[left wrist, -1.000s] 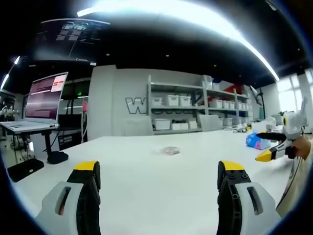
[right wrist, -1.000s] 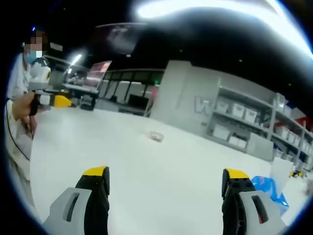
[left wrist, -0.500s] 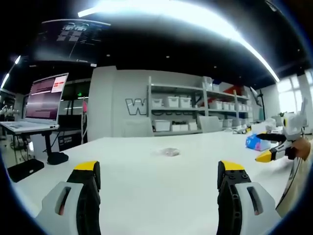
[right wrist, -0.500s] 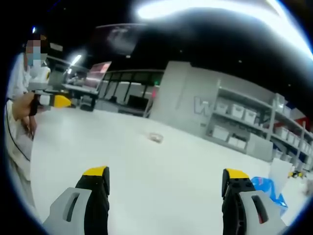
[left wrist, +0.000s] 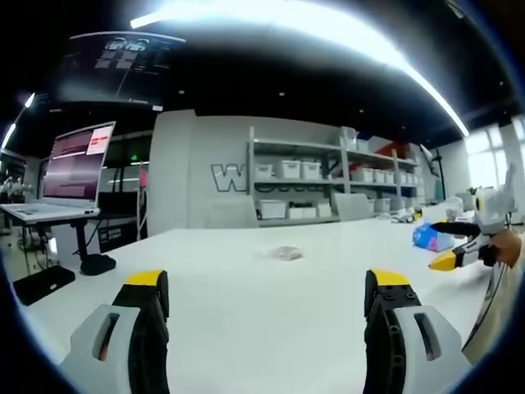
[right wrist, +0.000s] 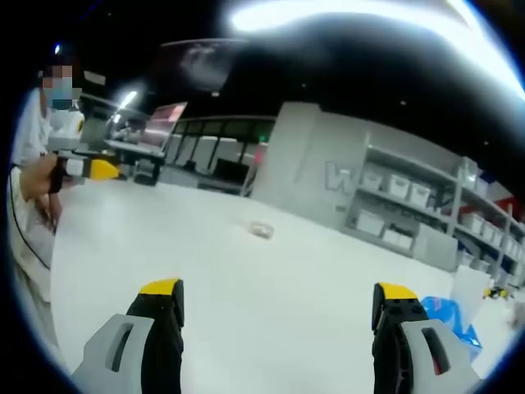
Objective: Open the resealable bag by pulling the two sides of the seal apart until the entire bag opening is separated and visibly accessible.
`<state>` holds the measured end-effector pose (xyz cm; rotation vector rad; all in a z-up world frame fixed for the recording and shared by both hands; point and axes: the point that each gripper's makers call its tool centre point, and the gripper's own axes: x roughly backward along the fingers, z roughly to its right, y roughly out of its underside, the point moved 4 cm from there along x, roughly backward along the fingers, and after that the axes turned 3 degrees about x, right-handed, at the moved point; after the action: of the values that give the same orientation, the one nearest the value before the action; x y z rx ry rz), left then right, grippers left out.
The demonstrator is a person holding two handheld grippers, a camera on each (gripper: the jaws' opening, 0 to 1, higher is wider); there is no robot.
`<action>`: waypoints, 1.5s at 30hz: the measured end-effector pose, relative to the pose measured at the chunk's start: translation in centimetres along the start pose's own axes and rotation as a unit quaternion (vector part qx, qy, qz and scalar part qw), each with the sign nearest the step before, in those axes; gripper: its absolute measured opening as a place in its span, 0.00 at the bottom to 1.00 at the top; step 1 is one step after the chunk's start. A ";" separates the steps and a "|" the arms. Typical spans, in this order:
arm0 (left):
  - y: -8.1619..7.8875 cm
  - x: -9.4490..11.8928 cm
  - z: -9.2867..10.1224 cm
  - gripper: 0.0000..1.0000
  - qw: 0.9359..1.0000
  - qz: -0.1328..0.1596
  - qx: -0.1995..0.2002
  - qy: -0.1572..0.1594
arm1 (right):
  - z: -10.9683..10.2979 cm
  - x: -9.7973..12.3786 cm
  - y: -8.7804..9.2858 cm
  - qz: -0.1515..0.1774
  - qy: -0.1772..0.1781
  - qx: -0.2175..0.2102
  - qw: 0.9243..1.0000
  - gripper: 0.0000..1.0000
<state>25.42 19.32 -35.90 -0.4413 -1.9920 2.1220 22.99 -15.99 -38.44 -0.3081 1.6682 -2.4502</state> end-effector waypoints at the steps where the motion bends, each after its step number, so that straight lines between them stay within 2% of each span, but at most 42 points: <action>1: 0.0 0.0 0.0 0.98 1.000 -0.001 0.000 -0.001 | 0.0 0.0 0.0 0.000 0.000 0.000 1.000 0.97; 29: 0.8 -0.2 -0.1 0.98 1.000 -0.013 0.000 0.000 | -0.2 -0.2 0.4 -0.009 -0.004 0.006 1.000 0.96; 45: 0.6 -0.5 -0.4 0.98 1.000 -0.014 -0.005 0.003 | -0.3 -0.6 0.6 -0.015 -0.006 0.018 1.000 0.96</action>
<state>26.09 19.43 -36.49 -0.4199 -1.9944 2.0923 23.53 -15.73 -39.15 -0.3446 1.6248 -2.4907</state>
